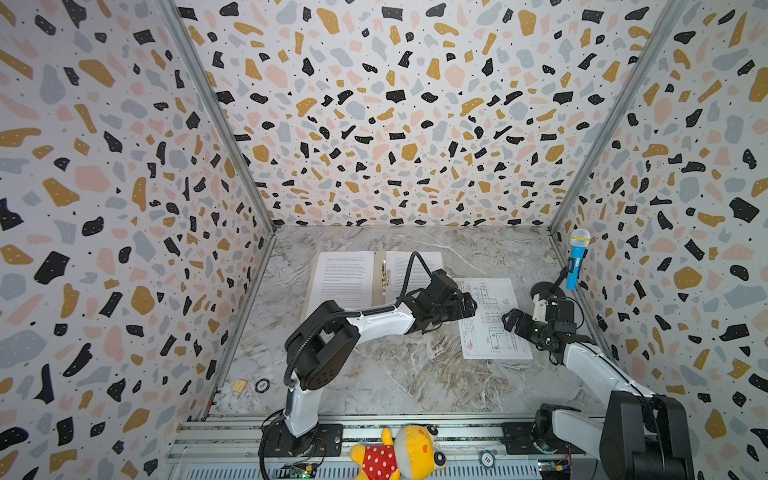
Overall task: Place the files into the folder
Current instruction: 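Move both grippers over the technical drawing sheet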
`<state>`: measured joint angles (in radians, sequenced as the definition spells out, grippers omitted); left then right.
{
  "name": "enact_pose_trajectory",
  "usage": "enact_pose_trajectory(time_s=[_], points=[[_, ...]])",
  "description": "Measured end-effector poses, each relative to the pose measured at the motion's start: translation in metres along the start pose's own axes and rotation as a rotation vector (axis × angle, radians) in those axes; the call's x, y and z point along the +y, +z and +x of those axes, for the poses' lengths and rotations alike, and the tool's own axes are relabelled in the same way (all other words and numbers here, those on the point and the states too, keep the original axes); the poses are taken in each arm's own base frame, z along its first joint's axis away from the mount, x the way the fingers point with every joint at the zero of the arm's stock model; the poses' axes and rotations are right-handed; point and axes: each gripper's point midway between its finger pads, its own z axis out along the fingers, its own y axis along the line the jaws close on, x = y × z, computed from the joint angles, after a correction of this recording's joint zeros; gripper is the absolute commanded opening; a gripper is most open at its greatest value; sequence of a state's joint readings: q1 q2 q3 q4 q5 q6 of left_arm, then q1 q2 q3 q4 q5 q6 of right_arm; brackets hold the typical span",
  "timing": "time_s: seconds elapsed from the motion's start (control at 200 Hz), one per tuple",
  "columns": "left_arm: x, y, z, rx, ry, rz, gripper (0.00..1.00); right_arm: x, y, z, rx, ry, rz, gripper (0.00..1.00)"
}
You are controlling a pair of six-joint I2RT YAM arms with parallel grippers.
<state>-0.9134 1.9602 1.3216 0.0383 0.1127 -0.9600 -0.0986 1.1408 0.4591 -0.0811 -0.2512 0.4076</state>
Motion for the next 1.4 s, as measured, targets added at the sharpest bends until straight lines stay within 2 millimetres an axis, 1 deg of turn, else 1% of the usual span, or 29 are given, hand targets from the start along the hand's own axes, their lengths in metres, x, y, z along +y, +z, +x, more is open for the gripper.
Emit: enact_pose_trajectory(time_s=[0.115, 0.21, 0.385, 0.501, 0.661, 1.036, 1.181, 1.402], points=[[-0.003, 0.016, 0.006, 0.031, 0.03, -0.019, 1.0, -0.006, -0.001, -0.002, -0.011, 0.012, 0.02, 1.0], [-0.004, 0.025, 0.014, 0.054, 0.048, -0.028, 1.0, -0.009, -0.001, -0.004, -0.02, 0.021, 0.029, 0.99], [-0.004, 0.034, 0.028, 0.1, 0.069, -0.044, 0.98, -0.014, -0.001, -0.006, -0.023, 0.041, 0.039, 0.99], [-0.003, 0.04, 0.035, 0.128, 0.073, -0.051, 0.94, -0.017, 0.002, -0.004, -0.012, 0.052, 0.043, 1.0], [0.006, 0.052, 0.043, 0.165, 0.07, -0.075, 0.92, -0.019, 0.005, 0.001, 0.01, 0.064, 0.042, 0.99], [0.01, 0.052, 0.045, 0.18, 0.098, -0.099, 0.92, -0.019, 0.007, 0.003, 0.028, 0.083, 0.02, 0.96], [0.008, 0.055, 0.044, 0.182, 0.108, -0.1, 0.92, -0.019, 0.011, 0.01, 0.065, 0.1, 0.004, 0.97], [0.006, 0.058, 0.043, 0.186, 0.12, -0.095, 0.92, -0.016, 0.015, 0.007, 0.071, 0.109, -0.042, 0.95]])
